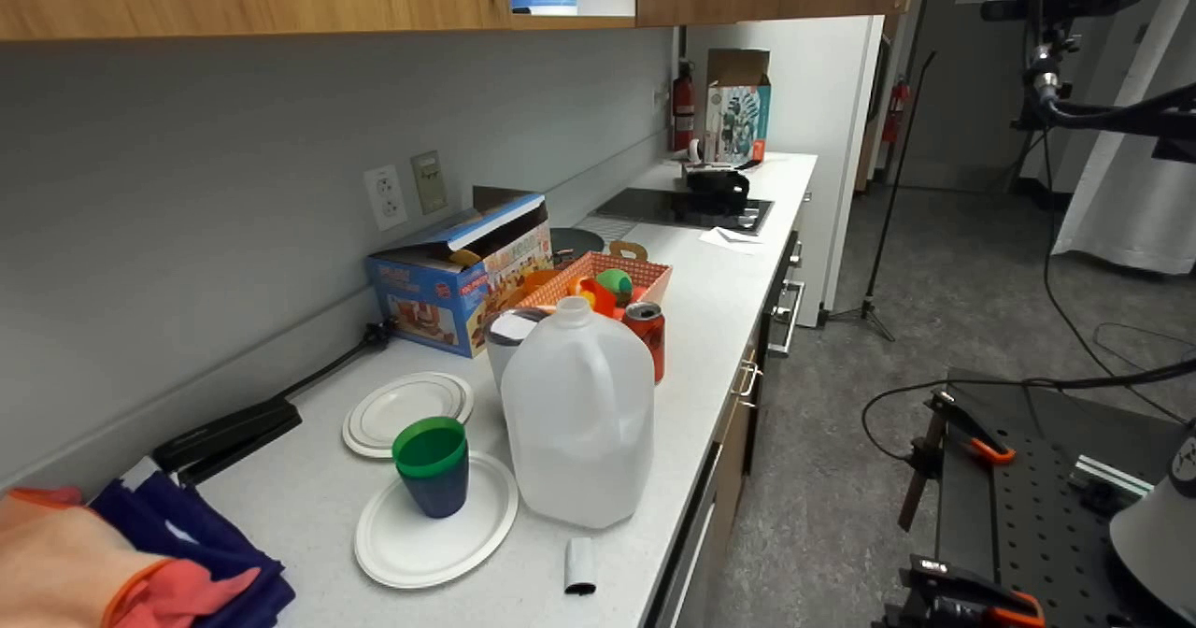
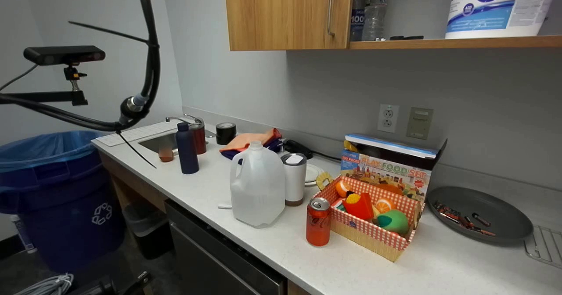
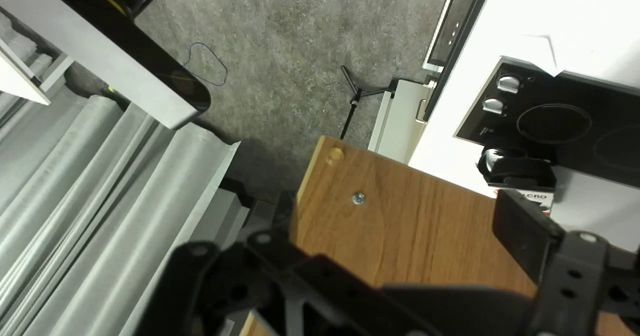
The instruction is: Open the top right cabinet wider
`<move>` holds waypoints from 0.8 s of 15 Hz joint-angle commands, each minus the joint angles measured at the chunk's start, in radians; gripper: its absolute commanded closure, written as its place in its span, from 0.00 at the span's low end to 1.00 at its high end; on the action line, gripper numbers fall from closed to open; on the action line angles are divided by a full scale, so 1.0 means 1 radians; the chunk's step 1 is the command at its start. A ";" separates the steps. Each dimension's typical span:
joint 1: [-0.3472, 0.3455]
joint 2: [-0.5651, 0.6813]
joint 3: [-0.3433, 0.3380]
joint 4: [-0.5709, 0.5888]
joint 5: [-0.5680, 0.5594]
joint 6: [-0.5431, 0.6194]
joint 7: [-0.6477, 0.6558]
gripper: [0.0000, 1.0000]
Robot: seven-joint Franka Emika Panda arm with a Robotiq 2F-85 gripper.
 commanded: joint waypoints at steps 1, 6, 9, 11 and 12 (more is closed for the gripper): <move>0.011 -0.004 -0.018 0.021 0.051 0.036 -0.029 0.00; 0.004 -0.003 -0.019 0.018 0.073 0.116 0.008 0.00; -0.001 0.000 -0.026 0.014 0.096 0.211 0.081 0.00; -0.003 0.001 -0.031 0.013 0.133 0.279 0.149 0.00; -0.005 0.003 -0.032 0.013 0.155 0.306 0.179 0.00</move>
